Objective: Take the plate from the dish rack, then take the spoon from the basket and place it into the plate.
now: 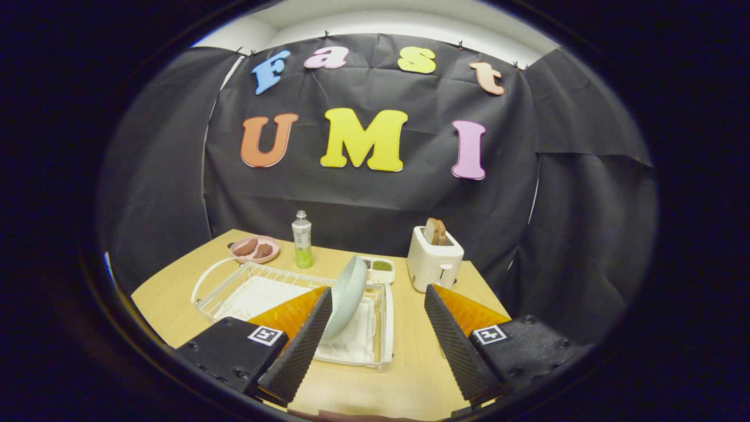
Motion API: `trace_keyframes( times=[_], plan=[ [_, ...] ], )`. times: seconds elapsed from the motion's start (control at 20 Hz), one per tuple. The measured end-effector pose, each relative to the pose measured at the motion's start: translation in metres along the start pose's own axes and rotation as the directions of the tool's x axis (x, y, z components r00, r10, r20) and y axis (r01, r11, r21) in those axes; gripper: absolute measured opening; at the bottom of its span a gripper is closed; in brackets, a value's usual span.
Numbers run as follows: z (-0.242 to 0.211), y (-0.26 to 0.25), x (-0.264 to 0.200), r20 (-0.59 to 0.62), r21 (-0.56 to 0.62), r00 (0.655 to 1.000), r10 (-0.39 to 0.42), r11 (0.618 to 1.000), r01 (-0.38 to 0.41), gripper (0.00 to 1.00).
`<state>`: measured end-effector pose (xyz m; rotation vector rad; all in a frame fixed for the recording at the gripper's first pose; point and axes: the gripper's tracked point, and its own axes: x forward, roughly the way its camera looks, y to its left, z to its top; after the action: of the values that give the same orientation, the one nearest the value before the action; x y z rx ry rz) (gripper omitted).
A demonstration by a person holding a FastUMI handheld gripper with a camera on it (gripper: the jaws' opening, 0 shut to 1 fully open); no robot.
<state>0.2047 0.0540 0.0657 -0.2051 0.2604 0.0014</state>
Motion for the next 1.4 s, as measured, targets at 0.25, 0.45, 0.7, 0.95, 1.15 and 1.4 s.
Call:
trace_keyframes(
  times=[0.25, 0.45, 0.7, 0.95, 1.15, 1.4],
  plan=[
    [0.018, 0.025, 0.061, -0.178, 0.039, 0.983, 0.053, 0.998, -0.047, 1.0],
    [0.013, 0.044, 0.091, -0.382, -0.007, 0.922, 0.064, 0.997, -0.072, 1.0],
    [0.008, 0.042, 0.103, -0.56, -0.079, 0.828, -0.016, 0.996, -0.034, 0.86],
    [-0.005, 0.04, 0.1, -0.715, -0.153, 0.687, -0.129, 0.988, 0.027, 0.45],
    [-0.01, 0.038, 0.102, -0.758, -0.197, 0.616, -0.216, 0.975, 0.1, 0.29],
    [0.002, 0.048, 0.095, -0.728, -0.264, 0.614, -0.304, 0.952, 0.157, 0.19]
  ],
)
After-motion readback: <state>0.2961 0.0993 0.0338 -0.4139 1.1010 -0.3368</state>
